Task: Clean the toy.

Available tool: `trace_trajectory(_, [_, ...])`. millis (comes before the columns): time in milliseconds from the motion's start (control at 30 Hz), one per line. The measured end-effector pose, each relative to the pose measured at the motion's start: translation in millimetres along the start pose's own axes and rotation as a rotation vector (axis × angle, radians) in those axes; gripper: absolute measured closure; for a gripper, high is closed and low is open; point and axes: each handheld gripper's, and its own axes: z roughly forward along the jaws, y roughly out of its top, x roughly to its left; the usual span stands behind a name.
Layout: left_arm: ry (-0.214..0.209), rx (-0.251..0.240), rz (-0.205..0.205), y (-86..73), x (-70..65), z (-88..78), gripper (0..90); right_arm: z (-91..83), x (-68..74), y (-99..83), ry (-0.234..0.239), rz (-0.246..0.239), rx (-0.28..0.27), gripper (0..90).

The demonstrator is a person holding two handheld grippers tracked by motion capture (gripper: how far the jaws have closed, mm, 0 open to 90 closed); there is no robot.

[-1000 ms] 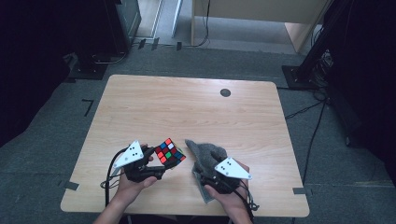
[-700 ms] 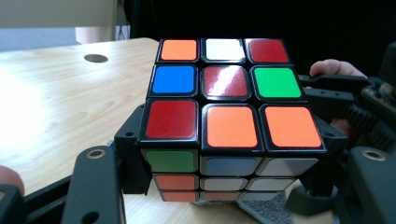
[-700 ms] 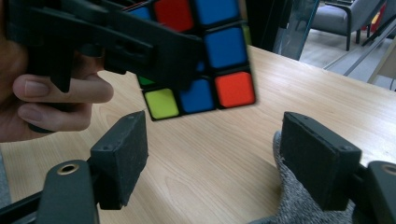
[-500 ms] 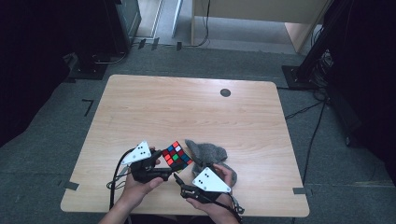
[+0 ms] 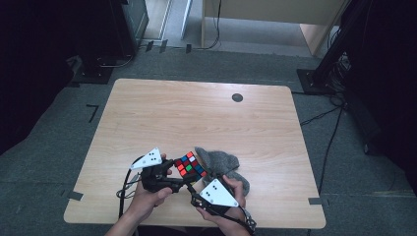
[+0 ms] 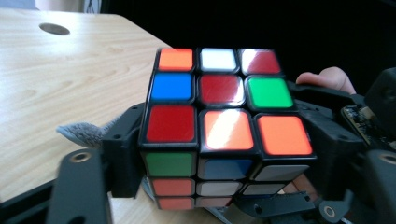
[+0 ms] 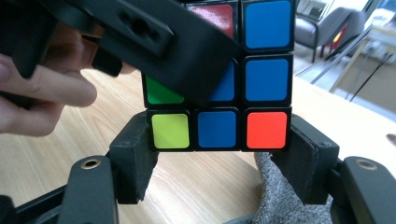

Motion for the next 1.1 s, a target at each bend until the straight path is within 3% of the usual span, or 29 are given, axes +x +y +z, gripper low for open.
trace_trajectory(200, [0.027,-0.073,0.013,6.6,3.7,-15.1,19.1,-0.6,-12.0,-2.8,0.007,0.069,0.037,34.1])
trace_trajectory(233, [0.032,-0.082,0.021,7.5,5.4,-18.5,18.4,-1.3,-20.5,-4.5,0.009,0.106,0.056,34.1])
trace_trajectory(267, [0.044,-0.088,0.034,8.2,7.3,-21.7,18.4,-1.3,-20.5,-4.5,0.009,0.106,0.056,34.1])
trace_trajectory(300, [0.061,-0.090,0.053,8.5,9.0,-24.7,18.1,-3.5,-30.2,-5.6,0.016,0.154,0.069,34.2])
trace_trajectory(333, [0.085,-0.090,0.078,8.2,10.4,-27.1,18.1,-3.5,-30.2,-5.6,0.016,0.154,0.069,34.2])
trace_trajectory(367, [0.112,-0.083,0.109,7.4,11.6,-28.9,17.9,-6.7,-41.1,-5.1,0.036,0.203,0.085,34.2])
trace_trajectory(433, [0.165,-0.055,0.185,4.1,12.7,-29.5,17.9,-8.7,-46.1,-4.6,0.041,0.225,0.091,34.2])
trace_trajectory(500, [0.199,-0.012,0.261,-0.2,11.8,-26.4,17.7,-15.9,-58.7,-2.2,0.059,0.293,0.092,34.2])
trace_trajectory(533, [0.221,0.030,0.335,-5.2,7.2,-19.9,17.7,-17.7,-61.8,-1.2,0.069,0.319,0.089,34.2])
trace_trajectory(567, [0.221,0.030,0.335,-5.2,7.2,-19.9,17.7,-19.2,-63.9,-0.2,0.080,0.342,0.088,34.2])
trace_trajectory(700, [0.276,0.114,0.485,-17.2,-6.4,-1.4,17.7,-19.6,-62.5,4.5,0.119,0.377,0.112,34.2])
trace_trajectory(733, [0.295,0.144,0.540,-22.6,-11.6,5.9,17.7,-19.2,-60.6,5.5,0.128,0.381,0.119,34.2])
trace_trajectory(767, [0.295,0.144,0.540,-22.6,-11.6,5.9,17.6,-19.2,-60.6,5.5,0.128,0.381,0.119,34.2])
trace_trajectory(900, [0.328,0.167,0.634,-29.3,-18.9,12.8,17.1,-14.7,-52.6,8.1,0.176,0.415,0.155,34.1])
trace_trajectory(1100, [0.341,0.162,0.678,-32.8,-21.9,15.4,17.2,-9.5,-45.7,8.5,0.211,0.443,0.188,34.1])
